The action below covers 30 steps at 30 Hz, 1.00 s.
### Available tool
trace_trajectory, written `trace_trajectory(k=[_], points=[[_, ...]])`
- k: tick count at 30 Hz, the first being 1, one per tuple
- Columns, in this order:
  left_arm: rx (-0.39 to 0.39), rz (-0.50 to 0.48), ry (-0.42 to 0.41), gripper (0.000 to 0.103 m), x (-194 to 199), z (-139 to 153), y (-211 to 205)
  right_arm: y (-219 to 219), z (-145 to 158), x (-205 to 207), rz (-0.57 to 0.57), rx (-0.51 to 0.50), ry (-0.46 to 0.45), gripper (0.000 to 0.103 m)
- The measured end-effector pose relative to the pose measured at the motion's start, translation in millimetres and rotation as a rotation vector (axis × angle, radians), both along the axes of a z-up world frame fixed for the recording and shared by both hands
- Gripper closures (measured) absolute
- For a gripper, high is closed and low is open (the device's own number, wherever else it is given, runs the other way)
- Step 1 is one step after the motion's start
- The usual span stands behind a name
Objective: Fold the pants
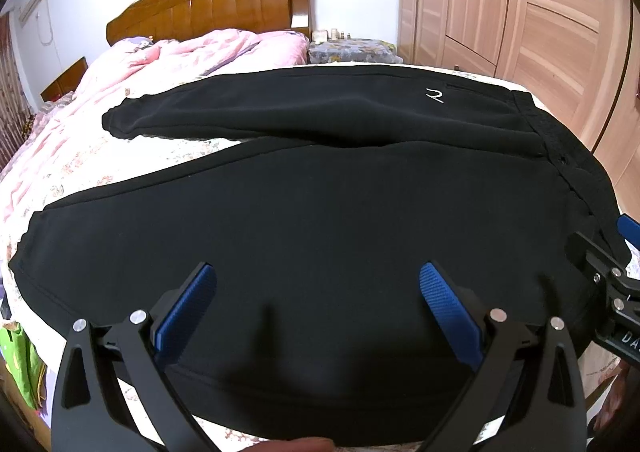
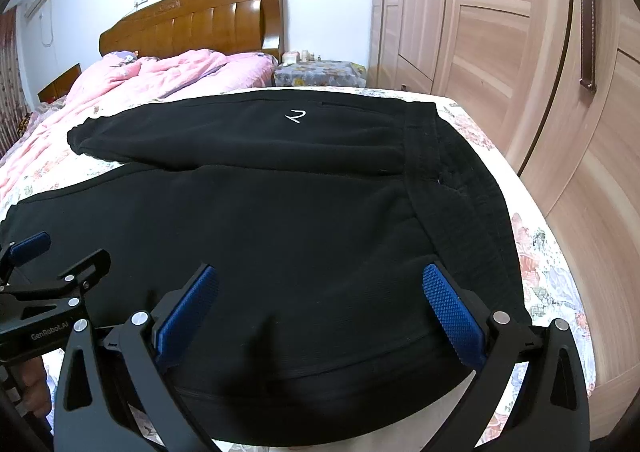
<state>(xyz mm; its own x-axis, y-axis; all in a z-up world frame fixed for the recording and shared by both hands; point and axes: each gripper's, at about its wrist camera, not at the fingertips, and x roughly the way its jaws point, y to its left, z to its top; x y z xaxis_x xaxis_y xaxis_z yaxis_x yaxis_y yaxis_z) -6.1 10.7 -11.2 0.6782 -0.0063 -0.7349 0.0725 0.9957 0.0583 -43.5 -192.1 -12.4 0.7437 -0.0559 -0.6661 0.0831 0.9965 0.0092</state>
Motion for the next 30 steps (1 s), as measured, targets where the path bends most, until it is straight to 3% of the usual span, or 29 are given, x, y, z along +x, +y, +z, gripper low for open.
trace_trajectory(k=[30], points=[[-0.014, 0.013, 0.018, 0.001, 2.6, -6.4, 3.0, -1.6, -4.8, 3.7, 0.005, 0.006, 0.015, 0.004]])
